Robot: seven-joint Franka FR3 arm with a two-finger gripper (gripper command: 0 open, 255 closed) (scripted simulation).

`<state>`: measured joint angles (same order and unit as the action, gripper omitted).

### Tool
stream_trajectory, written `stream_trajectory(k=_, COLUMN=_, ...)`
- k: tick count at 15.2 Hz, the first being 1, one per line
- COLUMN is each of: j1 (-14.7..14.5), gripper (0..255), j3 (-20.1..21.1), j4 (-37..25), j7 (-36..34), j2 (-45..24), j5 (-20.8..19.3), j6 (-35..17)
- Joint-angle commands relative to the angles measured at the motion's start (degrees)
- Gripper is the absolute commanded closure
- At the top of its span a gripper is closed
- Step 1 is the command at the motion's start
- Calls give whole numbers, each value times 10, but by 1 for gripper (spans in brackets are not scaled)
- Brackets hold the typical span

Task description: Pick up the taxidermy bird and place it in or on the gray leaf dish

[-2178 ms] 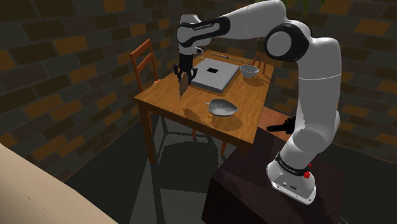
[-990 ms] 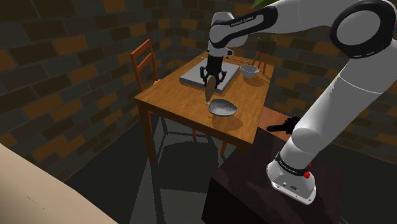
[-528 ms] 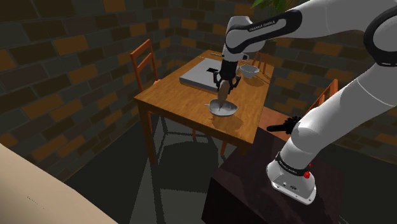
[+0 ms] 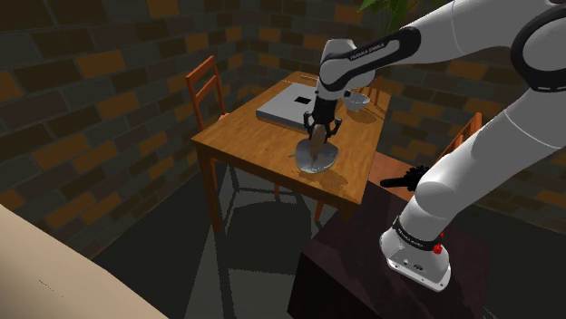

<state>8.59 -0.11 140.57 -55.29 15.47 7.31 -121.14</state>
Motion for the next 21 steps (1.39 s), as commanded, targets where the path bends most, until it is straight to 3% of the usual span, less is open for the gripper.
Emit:
stream_trajectory(k=1, j1=0, gripper=255, j3=0, j4=8, j7=3, j2=-9, j5=1, j6=-17)
stream_trajectory(k=5, j1=-1, gripper=255, j3=-1, j4=23, j7=7, j2=-27, j5=4, j6=-50)
stream_trajectory(k=12, j1=-2, gripper=255, j3=-1, j4=23, j7=7, j2=-27, j5=4, j6=-50)
stream_trajectory(k=13, j1=-2, gripper=0, j3=-1, j4=22, j7=7, j2=-29, j5=4, j6=-51)
stream_trajectory(k=18, j1=-2, gripper=0, j3=-1, j4=23, j7=7, j2=-27, j5=4, j6=-50)
stream_trajectory(k=21, j1=2, gripper=0, j3=-4, j4=-12, j7=4, j2=0, j5=-3, j6=13)
